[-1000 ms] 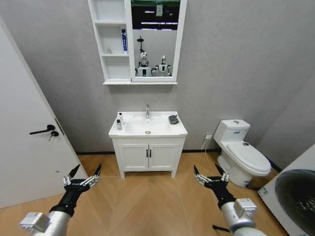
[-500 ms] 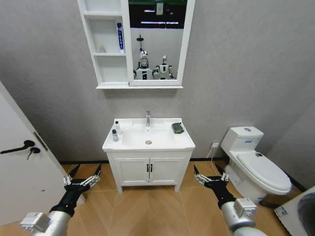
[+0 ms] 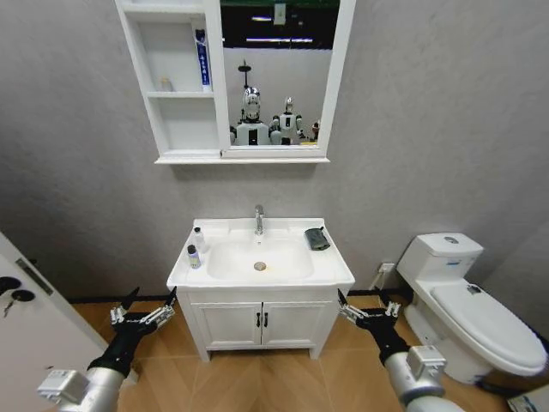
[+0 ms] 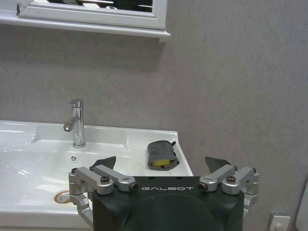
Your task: Move facial cleanser and shampoo from washbasin to cabinet, then wipe washbasin with towel.
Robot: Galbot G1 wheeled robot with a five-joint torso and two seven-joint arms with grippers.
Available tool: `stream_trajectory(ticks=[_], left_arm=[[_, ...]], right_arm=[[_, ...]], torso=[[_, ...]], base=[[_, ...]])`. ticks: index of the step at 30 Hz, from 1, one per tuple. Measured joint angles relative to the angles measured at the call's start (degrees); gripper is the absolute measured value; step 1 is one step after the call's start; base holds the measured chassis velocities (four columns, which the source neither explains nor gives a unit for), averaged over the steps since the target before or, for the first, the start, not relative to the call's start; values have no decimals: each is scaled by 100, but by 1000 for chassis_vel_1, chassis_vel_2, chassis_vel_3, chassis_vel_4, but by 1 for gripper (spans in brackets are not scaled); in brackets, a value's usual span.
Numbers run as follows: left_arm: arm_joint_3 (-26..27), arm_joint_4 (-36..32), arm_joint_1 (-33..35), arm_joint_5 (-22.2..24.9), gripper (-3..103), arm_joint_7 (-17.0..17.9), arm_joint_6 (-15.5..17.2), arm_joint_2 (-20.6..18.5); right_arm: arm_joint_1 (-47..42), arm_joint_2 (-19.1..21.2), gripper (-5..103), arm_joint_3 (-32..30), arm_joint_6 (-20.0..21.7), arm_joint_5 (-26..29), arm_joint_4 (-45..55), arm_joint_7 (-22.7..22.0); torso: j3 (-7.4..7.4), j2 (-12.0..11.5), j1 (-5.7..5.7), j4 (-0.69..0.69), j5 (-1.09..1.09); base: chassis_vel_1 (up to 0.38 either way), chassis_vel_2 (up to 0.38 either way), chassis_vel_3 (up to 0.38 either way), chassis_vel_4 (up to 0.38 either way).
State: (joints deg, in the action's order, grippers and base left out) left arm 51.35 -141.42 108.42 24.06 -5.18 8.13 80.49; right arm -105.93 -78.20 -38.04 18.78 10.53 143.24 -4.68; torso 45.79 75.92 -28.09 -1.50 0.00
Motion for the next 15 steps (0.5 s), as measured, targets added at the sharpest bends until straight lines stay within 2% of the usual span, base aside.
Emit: stream_trajectory(ticks=[2,5,7,8,11,12,15], left_arm=[[-188,4,-234,-138,100,217,169,-42],[-258,49,-438,-221,100,306,278,-138],[-406,154,-910,-229,100,571,552,-432],[-406,154,-910,-229,100,571,552,-432],[-728,375,-1555,65,100,1174,848,-914],[-728,375,-1555,65,100,1174,848,-914],[-1127,737,-2068,171,100,1412,937,-1386]], right_arm=[[78,56,100,-6,99,111,0,-18],[141,103,100,-27,120,174,0,-18],[282,216,100,-80,124,274,0,-19],[282,216,100,-80,124,274,0,-19],[488,283,100,-93,100,321,0,-6],[488,283,100,-93,100,321,0,-6],[677,308,100,-78,34,317,0,69]], torso=[[0,0,1,-1,-3],[-3,3,8,0,-1],[-3,4,9,0,-1],[-3,4,9,0,-1],[-3,4,9,-1,-3],[-3,4,9,-1,-3],[-1,2,3,-1,-2]], base=[[0,0,0,0],[0,0,0,0],[45,-51,-53,43],[50,-51,-57,56],[15,-11,-19,7],[0,0,0,0],[0,0,0,0]])
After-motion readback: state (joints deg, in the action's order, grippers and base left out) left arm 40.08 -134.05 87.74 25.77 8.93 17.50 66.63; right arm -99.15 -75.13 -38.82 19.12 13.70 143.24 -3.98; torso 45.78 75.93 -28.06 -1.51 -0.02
